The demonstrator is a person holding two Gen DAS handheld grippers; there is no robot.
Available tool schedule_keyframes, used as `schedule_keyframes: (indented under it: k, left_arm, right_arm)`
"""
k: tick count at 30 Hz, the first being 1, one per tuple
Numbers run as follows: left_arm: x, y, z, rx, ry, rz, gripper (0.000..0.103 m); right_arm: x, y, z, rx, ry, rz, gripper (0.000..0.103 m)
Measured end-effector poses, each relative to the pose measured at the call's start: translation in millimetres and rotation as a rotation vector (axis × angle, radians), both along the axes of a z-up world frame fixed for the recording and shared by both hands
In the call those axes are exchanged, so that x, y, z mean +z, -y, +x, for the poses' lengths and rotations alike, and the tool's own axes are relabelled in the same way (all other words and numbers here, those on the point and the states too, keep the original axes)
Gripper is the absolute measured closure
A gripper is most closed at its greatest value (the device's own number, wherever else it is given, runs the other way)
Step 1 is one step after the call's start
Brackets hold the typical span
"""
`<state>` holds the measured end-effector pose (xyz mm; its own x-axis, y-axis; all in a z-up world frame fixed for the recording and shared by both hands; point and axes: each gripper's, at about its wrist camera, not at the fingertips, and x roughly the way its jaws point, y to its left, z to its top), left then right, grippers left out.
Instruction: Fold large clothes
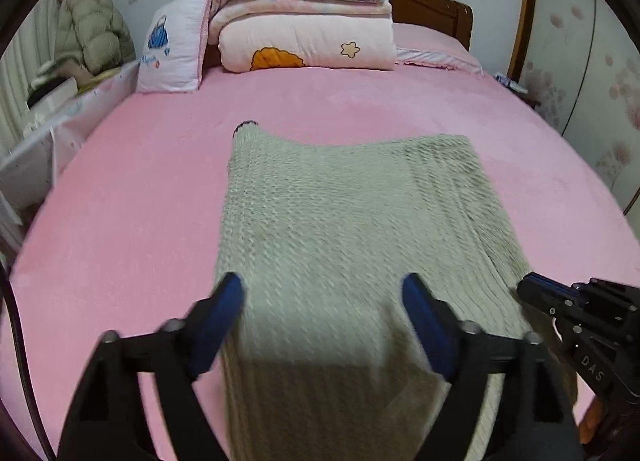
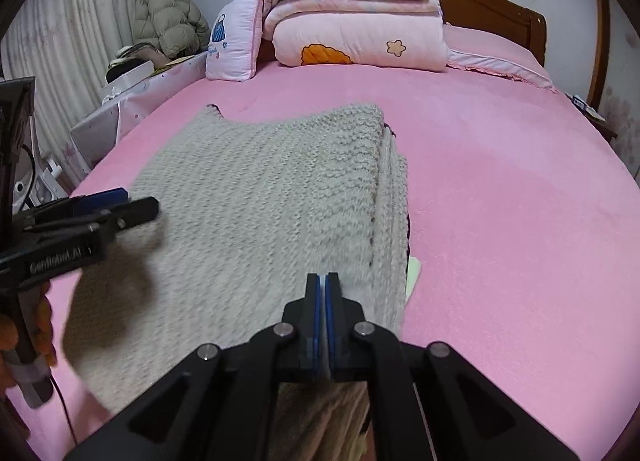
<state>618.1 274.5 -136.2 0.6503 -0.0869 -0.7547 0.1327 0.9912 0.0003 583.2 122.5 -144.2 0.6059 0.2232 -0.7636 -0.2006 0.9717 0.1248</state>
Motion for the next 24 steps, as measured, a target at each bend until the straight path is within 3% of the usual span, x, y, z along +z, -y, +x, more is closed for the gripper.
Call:
schedule_keyframes:
  k: [5, 8, 18, 21, 24]
  left_arm:
    - [32, 20, -40, -0.001, -0.012, 0.043, 0.019]
    - [66, 30, -75, 0.006, -0.003, 0.032, 0.019]
    - [195, 59, -223, 0.027, 0.042, -0.043, 0.012]
    - [222, 78, -268, 0.002, 0.061, -0.03, 0.011]
    - [247, 99, -318, -0.03, 0.079, -0.034, 0.011]
  right_arm:
    - [28, 9, -35, 0.0, -0.05, 0.01, 0.1]
    - [53, 24, -62, -0.007, -0.066, 0.036, 0.1]
    - [195, 90, -194, -0.009, 0.002, 0.1, 0.1]
    - [234, 110, -240, 0.005, 0.036, 0.108, 0.1]
    - [264, 129, -285, 0.02, 0.058, 0.12, 0.093]
